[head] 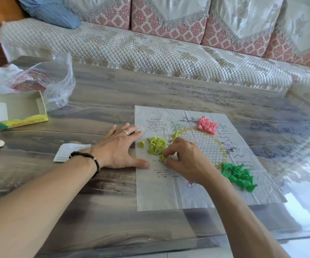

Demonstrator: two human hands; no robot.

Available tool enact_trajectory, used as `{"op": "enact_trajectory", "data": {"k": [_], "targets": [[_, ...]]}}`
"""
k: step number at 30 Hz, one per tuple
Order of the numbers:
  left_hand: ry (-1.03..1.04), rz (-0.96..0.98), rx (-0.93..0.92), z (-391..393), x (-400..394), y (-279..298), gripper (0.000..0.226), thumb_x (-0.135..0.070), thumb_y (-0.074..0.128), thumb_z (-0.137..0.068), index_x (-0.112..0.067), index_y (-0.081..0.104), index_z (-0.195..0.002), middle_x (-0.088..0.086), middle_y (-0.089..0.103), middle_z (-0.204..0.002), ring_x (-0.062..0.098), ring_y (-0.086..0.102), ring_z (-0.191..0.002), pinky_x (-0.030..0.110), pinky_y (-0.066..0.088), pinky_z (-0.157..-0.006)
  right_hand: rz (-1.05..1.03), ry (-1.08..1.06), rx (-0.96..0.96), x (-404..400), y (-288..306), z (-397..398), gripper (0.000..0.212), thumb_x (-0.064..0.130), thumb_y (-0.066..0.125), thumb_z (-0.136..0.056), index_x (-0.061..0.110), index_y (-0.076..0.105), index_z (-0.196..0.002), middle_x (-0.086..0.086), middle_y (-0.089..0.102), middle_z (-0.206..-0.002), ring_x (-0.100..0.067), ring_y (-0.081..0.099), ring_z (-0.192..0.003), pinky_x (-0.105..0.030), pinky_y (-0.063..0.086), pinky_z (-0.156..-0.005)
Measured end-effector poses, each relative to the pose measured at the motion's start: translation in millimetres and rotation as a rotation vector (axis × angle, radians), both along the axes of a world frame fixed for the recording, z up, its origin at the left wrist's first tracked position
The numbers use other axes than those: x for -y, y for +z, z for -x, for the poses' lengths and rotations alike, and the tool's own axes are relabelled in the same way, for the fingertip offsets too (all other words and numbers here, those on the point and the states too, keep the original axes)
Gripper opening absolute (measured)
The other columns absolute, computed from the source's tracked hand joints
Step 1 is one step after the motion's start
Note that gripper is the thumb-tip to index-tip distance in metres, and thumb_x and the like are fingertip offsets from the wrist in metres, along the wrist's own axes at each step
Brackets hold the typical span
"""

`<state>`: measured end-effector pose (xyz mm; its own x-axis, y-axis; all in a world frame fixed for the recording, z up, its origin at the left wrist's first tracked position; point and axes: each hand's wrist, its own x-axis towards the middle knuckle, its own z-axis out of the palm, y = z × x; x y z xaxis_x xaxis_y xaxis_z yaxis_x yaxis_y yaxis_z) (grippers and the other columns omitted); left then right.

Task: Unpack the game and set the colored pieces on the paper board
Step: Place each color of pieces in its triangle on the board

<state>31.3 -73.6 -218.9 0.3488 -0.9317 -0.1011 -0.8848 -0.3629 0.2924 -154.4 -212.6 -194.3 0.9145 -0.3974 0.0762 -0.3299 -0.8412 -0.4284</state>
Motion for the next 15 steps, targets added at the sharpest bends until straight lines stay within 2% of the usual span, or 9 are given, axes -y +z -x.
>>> {"op": "enact_trajectory", "data": {"k": [3,5,7,13,15], "targets": [[0.041,0.019,-0.010,5,-6,0,0.130,-0.099,0.029,-0.047,-0.024,0.015,-0.153,-0.004,0.001,-0.161,0.011,-0.010,-0.147,0.044,-0.007,-0.119,-0.015,-0.001,0.038,0,4,1,0.008,0.025,0.065,-0.088,0.020,0.068,-0.094,0.010,0.055,-0.093,0.002,0.049,-0.074,-0.023,0.040,-0.070],[0.061,0.045,-0.019,9,-10,-2,0.127,-0.098,0.030,-0.050,-0.025,0.017,-0.153,-0.005,0.001,-0.162,0.010,-0.010,-0.147,0.044,-0.008,-0.119,-0.087,-0.058,0.107,4,11,5,0.003,0.018,0.063,-0.090,0.019,0.066,-0.089,0.008,0.063,-0.085,-0.005,0.059,-0.070,-0.023,0.047,-0.066],[0.075,0.064,-0.023,10,-12,-5,0.124,-0.098,0.030,-0.052,-0.025,0.018,-0.152,-0.005,0.003,-0.162,0.008,-0.008,-0.147,0.041,-0.008,-0.119,-0.143,-0.138,0.141,12,17,12,0.007,0.013,0.063,-0.090,0.019,0.065,-0.085,0.006,0.065,-0.074,-0.011,0.064,-0.062,-0.025,0.053,-0.060],[0.072,0.085,0.047,13,-15,-8,0.118,-0.097,0.017,-0.057,-0.027,0.018,-0.152,-0.007,0.005,-0.161,0.007,-0.006,-0.147,0.039,-0.006,-0.120,0.016,-0.247,0.048,34,13,23,0.006,0.017,0.068,-0.085,0.015,0.073,-0.085,0.006,0.068,-0.072,-0.009,0.064,-0.066,-0.029,0.057,-0.067],[0.076,0.089,0.053,14,-16,-8,0.115,-0.096,0.016,-0.058,-0.029,0.018,-0.152,-0.007,0.005,-0.161,0.007,-0.006,-0.147,0.038,-0.006,-0.120,0.024,-0.241,-0.002,30,11,19,0.007,0.014,0.066,-0.084,0.014,0.072,-0.083,0.005,0.067,-0.071,-0.009,0.062,-0.065,-0.022,0.055,-0.062]]}}
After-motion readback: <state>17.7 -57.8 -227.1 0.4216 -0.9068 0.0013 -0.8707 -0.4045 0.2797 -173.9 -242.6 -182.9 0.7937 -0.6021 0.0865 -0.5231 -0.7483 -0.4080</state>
